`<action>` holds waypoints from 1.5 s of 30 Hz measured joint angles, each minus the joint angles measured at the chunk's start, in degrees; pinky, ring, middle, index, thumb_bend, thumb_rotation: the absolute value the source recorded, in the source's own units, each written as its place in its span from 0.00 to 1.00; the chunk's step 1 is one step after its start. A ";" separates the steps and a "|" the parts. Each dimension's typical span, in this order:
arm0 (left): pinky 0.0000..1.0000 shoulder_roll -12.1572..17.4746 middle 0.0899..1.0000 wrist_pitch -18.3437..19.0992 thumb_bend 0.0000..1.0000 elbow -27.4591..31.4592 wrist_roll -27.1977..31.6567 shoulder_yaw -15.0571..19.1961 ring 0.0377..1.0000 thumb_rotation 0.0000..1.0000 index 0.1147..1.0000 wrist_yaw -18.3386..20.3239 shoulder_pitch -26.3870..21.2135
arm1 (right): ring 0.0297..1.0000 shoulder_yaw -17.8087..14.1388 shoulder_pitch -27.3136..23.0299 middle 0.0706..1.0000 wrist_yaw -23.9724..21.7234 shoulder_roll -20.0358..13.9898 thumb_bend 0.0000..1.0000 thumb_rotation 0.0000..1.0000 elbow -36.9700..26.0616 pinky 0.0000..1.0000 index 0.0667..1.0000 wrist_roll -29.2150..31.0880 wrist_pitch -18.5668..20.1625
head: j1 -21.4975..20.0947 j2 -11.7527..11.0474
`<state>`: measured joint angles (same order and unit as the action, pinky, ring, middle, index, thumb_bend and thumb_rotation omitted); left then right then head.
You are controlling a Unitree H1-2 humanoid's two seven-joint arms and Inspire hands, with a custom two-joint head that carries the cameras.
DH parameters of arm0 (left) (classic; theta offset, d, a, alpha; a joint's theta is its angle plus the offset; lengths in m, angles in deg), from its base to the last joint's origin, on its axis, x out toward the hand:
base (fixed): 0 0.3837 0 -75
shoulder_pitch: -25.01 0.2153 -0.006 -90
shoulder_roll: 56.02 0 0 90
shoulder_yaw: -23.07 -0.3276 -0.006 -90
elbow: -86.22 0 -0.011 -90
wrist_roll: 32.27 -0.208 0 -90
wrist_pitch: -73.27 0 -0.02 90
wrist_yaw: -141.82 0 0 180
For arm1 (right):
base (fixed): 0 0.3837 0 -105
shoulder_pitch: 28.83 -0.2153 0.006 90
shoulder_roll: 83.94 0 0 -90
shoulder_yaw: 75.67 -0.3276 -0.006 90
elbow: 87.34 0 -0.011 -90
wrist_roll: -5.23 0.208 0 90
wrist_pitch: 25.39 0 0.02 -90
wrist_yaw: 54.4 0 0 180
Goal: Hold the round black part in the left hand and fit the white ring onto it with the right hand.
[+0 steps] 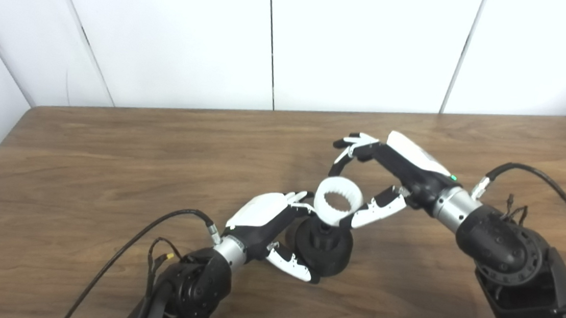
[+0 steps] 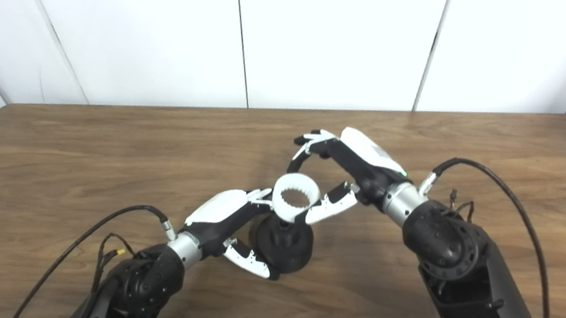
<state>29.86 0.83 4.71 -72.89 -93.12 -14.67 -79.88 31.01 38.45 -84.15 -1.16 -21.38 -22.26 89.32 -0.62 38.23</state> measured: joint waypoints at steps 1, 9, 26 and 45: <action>0.98 0.00 1.00 -0.01 0.94 0.00 -0.02 0.00 1.00 0.25 0.71 -0.01 0.00 | 0.96 0.10 0.12 0.87 0.00 0.00 0.52 0.15 0.00 0.83 0.45 -0.06 0.00 | -0.09 -0.09; 1.00 0.00 1.00 0.01 0.93 0.00 -0.11 -0.02 1.00 0.25 0.72 -0.15 -0.04 | 0.98 1.20 0.41 0.88 -0.09 0.24 0.52 0.15 0.02 0.85 0.45 -0.73 -0.07 | -0.18 0.00; 0.96 0.00 1.00 0.02 0.94 0.00 -0.12 0.03 1.00 0.24 0.71 -0.17 -0.08 | 0.98 2.43 1.66 0.88 -0.13 1.30 0.52 0.15 0.86 0.86 0.45 -1.08 -0.11 | 0.00 -0.09; 0.95 0.00 1.00 0.47 0.94 0.01 -0.43 0.04 1.00 0.25 0.71 0.04 -0.79 | 0.97 2.84 2.90 0.87 1.46 1.88 0.52 0.16 4.10 0.88 0.45 -1.43 -2.99 | 0.00 -0.17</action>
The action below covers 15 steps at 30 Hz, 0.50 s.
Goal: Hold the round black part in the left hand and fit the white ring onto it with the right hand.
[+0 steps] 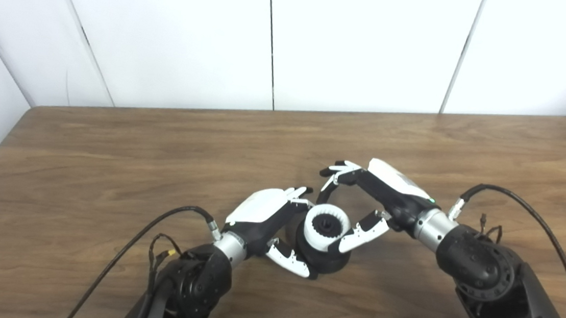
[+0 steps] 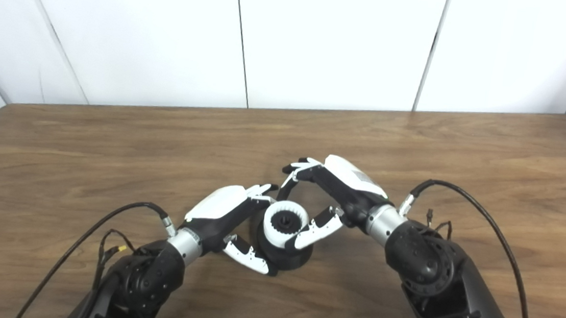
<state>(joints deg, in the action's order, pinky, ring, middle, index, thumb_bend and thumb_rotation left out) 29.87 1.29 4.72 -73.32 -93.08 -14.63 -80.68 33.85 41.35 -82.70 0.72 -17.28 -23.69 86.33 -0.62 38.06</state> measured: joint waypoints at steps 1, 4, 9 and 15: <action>0.95 0.00 1.00 0.00 0.94 0.00 0.00 0.01 1.00 0.25 0.71 0.00 -0.03 | 0.97 0.00 0.08 0.87 0.00 0.05 0.52 0.16 0.04 0.88 0.45 -0.11 0.00 | 0.00 0.00; 0.96 0.01 1.00 0.00 0.94 0.00 0.00 0.00 1.00 0.25 0.71 0.04 -0.08 | 0.97 0.00 0.11 0.87 0.01 0.14 0.52 0.16 0.10 0.87 0.45 -0.32 -0.03 | -0.17 0.09; 0.95 0.00 1.00 0.11 0.94 0.00 -0.15 -0.03 1.00 0.26 0.71 0.11 -0.08 | 0.97 0.10 0.22 0.87 0.01 0.22 0.52 0.16 0.30 0.87 0.45 -0.68 -0.05 | -0.09 0.00; 0.95 -0.04 1.00 0.12 0.94 0.01 -0.48 -0.02 1.00 0.26 0.71 0.09 -0.12 | 0.96 0.06 0.53 0.86 0.03 0.28 0.52 0.16 0.40 0.85 0.46 -0.57 -0.05 | 0.00 -0.09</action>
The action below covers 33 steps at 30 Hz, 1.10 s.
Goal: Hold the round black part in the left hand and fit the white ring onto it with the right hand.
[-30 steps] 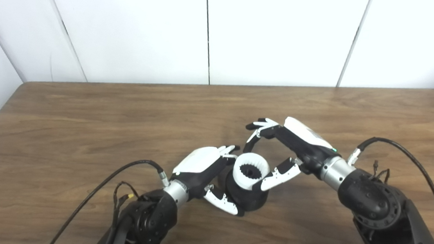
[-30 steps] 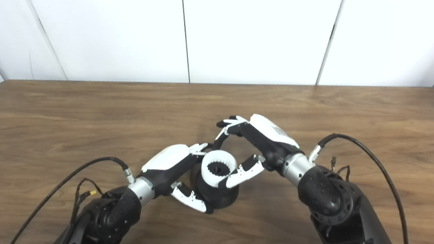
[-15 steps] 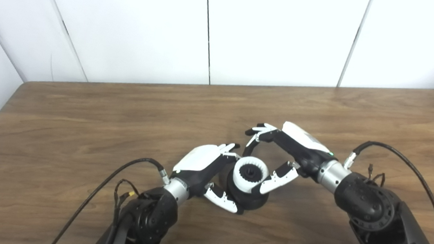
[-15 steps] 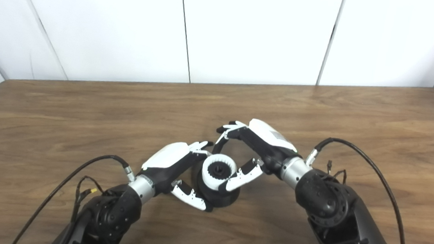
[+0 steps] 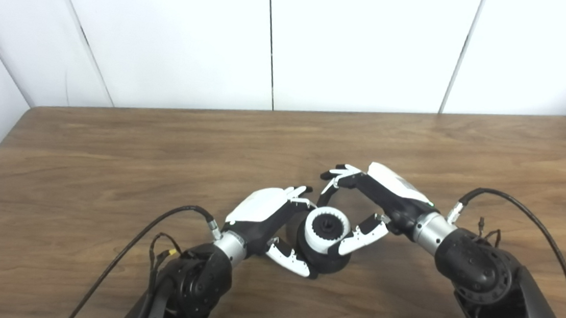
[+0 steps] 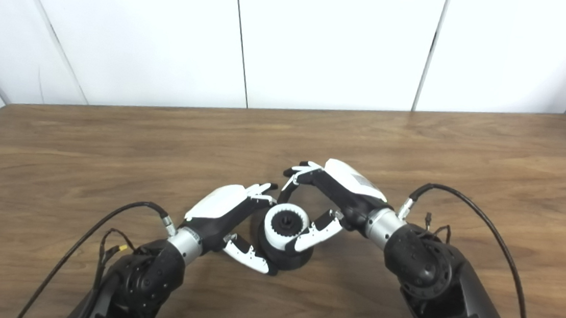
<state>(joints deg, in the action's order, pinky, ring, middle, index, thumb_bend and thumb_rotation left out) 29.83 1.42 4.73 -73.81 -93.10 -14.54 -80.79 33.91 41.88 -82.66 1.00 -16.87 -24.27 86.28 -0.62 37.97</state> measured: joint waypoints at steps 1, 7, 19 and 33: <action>0.95 0.00 1.00 0.00 0.94 0.00 -0.02 -0.01 1.00 0.26 0.71 0.00 0.00 | 0.96 -0.02 0.01 0.86 0.00 0.01 0.52 0.16 0.01 0.85 0.46 0.03 0.00 | 0.00 0.09; 0.94 -0.12 1.00 0.13 0.94 0.00 -0.01 0.06 1.00 0.24 0.71 0.05 0.00 | 0.95 -0.04 0.27 0.86 -0.12 0.06 0.96 0.33 0.06 0.83 0.66 0.46 0.05 | 0.00 0.17; 0.92 -0.17 1.00 0.11 0.93 0.00 -0.31 0.17 1.00 0.24 0.71 -0.30 -0.14 | 0.95 -0.91 0.59 0.89 -0.49 0.70 1.00 0.37 0.07 0.86 0.78 2.64 0.54 | -0.09 0.00; 0.92 -0.20 1.00 0.13 0.95 0.00 -0.27 0.33 1.00 0.24 0.72 -0.41 -0.16 | 0.96 -1.95 0.59 0.94 -0.25 0.86 1.00 0.42 0.08 0.85 0.85 4.21 0.58 | 0.09 -0.18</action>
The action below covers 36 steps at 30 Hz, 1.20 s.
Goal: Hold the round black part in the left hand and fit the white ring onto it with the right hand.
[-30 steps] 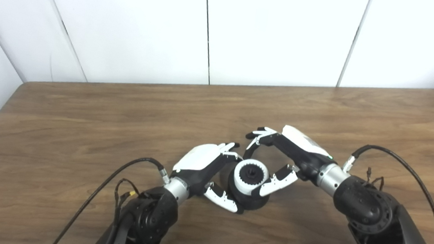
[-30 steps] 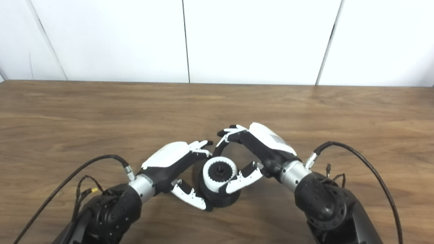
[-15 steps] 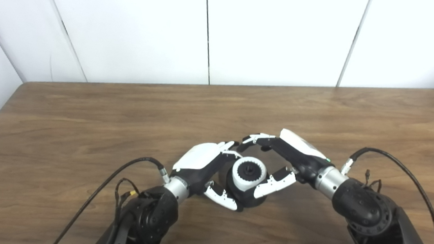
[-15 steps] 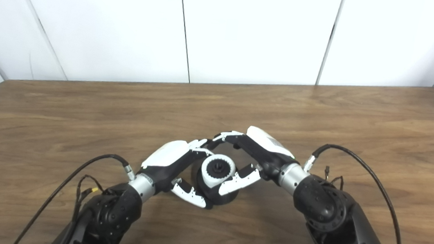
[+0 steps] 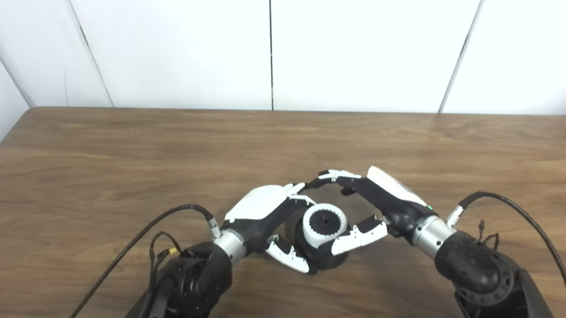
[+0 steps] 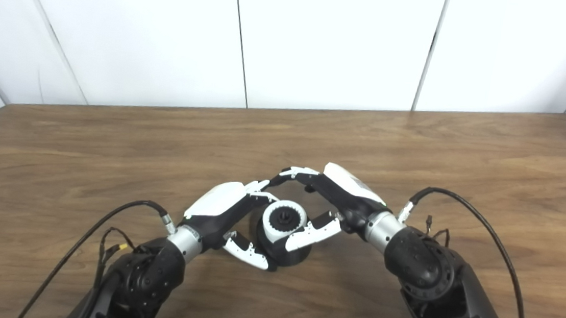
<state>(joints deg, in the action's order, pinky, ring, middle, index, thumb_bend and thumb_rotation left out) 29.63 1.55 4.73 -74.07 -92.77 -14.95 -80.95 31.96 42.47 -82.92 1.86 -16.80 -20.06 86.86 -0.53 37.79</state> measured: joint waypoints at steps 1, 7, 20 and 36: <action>0.92 0.00 1.00 0.00 0.95 0.00 0.01 0.01 1.00 0.24 0.73 -0.01 0.00 | 0.97 -0.14 0.00 0.95 0.04 0.04 1.00 0.42 0.00 0.86 0.86 0.15 -0.01 | 0.00 0.00; 0.93 0.00 1.00 0.05 0.98 0.00 0.46 0.38 1.00 0.22 0.78 0.19 -0.01 | 0.99 -1.91 0.13 0.96 0.16 0.22 1.00 0.45 0.10 0.89 0.89 2.24 0.03 | 0.00 -0.26; 0.99 2.55 1.00 2.39 1.00 3.69 1.55 0.82 1.00 0.24 0.90 5.08 -0.13 | 1.00 -3.83 0.44 0.96 0.11 -0.10 1.00 0.47 0.09 0.92 0.87 3.20 1.01 | 0.09 -0.97; 0.97 5.23 0.95 8.61 0.85 9.56 16.56 20.11 0.97 0.41 0.89 11.85 5.88 | 0.99 -12.00 5.34 0.95 3.19 2.02 0.98 0.56 0.05 0.98 0.87 12.78 1.74 | -0.35 -1.05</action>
<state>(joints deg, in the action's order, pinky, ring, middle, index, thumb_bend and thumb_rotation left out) 34.86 10.16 14.29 -57.52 -72.66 -3.10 -75.07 19.97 47.81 -79.73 3.88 -16.74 -7.28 88.60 -0.88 36.74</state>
